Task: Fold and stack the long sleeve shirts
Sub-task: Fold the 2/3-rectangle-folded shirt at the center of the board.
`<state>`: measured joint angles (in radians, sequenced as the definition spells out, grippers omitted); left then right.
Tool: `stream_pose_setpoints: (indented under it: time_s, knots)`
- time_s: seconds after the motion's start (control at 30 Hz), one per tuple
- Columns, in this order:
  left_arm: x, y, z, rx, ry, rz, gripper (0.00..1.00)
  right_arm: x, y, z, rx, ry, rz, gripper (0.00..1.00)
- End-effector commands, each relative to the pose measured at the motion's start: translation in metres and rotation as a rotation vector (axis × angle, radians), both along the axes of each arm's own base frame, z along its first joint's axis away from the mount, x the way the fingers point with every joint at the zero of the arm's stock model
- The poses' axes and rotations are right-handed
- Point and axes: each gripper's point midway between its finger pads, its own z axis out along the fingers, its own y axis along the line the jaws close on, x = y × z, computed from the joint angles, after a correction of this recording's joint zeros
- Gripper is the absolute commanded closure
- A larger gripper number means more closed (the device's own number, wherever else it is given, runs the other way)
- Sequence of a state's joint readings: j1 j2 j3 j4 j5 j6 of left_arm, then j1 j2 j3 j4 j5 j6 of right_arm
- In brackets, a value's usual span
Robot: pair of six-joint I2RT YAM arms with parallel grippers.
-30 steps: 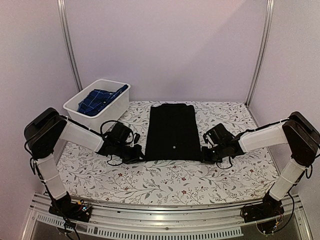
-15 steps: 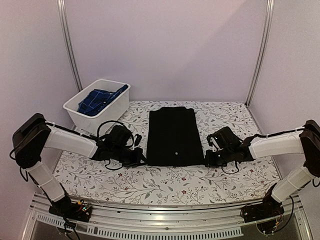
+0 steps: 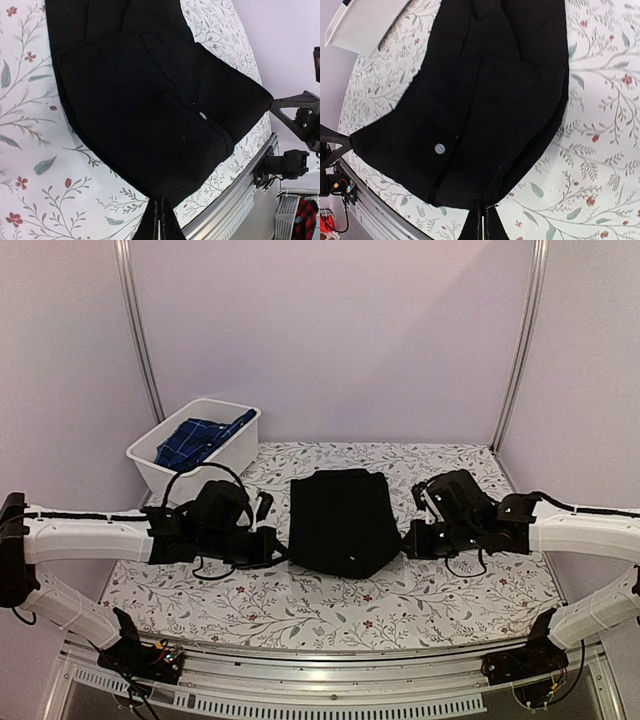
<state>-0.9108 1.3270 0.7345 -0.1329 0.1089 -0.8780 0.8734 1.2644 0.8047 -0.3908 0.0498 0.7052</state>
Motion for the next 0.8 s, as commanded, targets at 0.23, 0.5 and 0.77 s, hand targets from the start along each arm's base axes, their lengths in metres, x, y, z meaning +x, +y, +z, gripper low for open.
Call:
stream_pose_setpoints:
  time_s: [0.23, 0.5, 0.77]
  knots:
    - [0.23, 0.016, 0.011, 0.004, -0.151, 0.117, 1.0, 0.239, 0.017, 0.034, -0.077, -0.244, -0.11, 1.0]
    - [0.323, -0.001, -0.102, 0.036, -0.053, 0.107, 1.0, 0.327, 0.025, -0.076, -0.083, -0.14, -0.076, 1.0]
    - [0.265, 0.0, -0.112, -0.008, -0.011, 0.1, 1.0, 0.239, 0.002, -0.146, -0.1, 0.049, -0.074, 1.0]
